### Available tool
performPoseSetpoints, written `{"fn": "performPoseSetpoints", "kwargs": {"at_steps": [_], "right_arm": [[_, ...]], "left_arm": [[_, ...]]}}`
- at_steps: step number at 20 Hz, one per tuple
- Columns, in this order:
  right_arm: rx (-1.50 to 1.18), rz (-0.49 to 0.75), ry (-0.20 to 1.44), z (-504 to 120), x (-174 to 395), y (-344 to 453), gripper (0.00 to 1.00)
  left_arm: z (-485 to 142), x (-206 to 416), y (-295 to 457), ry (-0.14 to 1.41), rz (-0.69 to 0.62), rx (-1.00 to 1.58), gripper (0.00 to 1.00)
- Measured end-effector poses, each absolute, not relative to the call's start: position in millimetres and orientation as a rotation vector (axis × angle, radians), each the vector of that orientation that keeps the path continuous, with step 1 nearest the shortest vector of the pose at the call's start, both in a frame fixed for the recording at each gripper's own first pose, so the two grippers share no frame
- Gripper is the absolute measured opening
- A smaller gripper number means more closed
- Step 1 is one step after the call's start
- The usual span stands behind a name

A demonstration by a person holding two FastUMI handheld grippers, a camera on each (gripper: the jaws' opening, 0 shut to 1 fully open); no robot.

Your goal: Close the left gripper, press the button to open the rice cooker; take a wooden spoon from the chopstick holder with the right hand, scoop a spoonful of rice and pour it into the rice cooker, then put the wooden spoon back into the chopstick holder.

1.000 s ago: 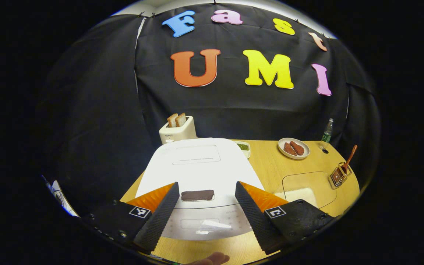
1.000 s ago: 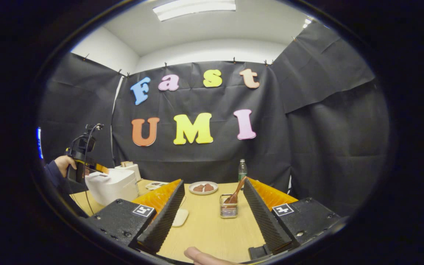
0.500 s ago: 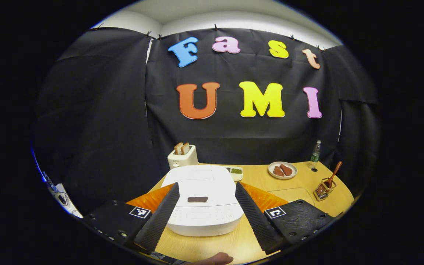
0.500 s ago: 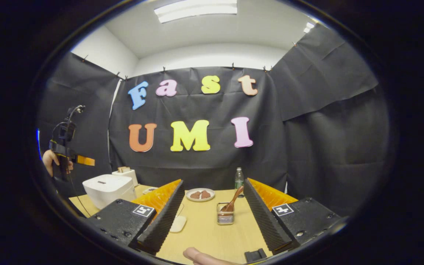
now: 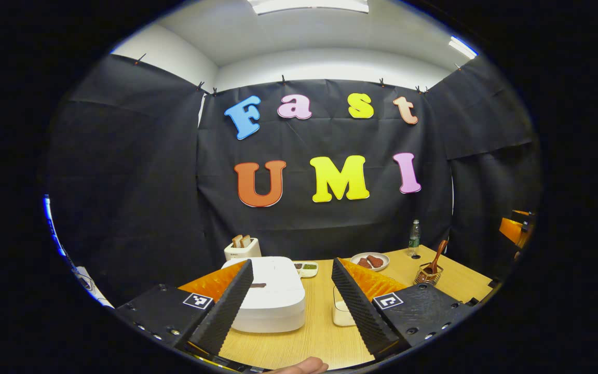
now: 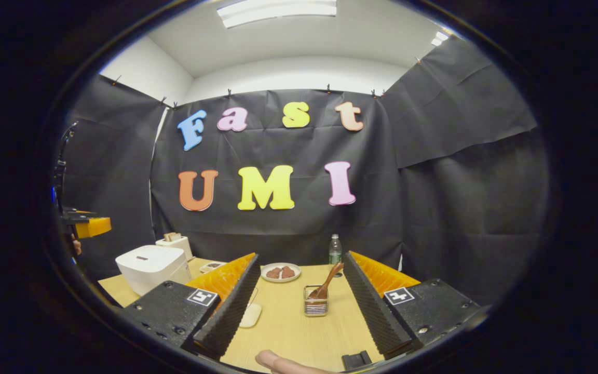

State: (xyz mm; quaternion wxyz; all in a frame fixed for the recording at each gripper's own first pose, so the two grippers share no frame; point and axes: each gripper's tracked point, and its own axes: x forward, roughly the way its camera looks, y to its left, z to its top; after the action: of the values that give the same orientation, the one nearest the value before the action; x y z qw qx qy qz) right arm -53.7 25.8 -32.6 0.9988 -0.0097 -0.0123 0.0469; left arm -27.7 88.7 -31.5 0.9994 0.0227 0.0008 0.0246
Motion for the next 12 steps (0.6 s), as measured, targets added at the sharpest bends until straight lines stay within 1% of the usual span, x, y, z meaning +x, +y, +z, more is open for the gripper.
{"fn": "performPoseSetpoints", "kwargs": {"at_steps": [4,8,12], "right_arm": [[-0.041,0.095,-0.044,-26,-54,29,1.00],[-0.054,0.081,-0.049,-21,-55,25,1.00],[-0.050,0.072,-0.045,-23,-57,19,1.00]], "left_arm": [[-24,-47,83,-0.022,0.063,0.012,0.96],[-32,-62,63,-0.030,0.014,0.026,0.97],[-33,-78,58,-0.055,0.030,0.051,0.97]]}}
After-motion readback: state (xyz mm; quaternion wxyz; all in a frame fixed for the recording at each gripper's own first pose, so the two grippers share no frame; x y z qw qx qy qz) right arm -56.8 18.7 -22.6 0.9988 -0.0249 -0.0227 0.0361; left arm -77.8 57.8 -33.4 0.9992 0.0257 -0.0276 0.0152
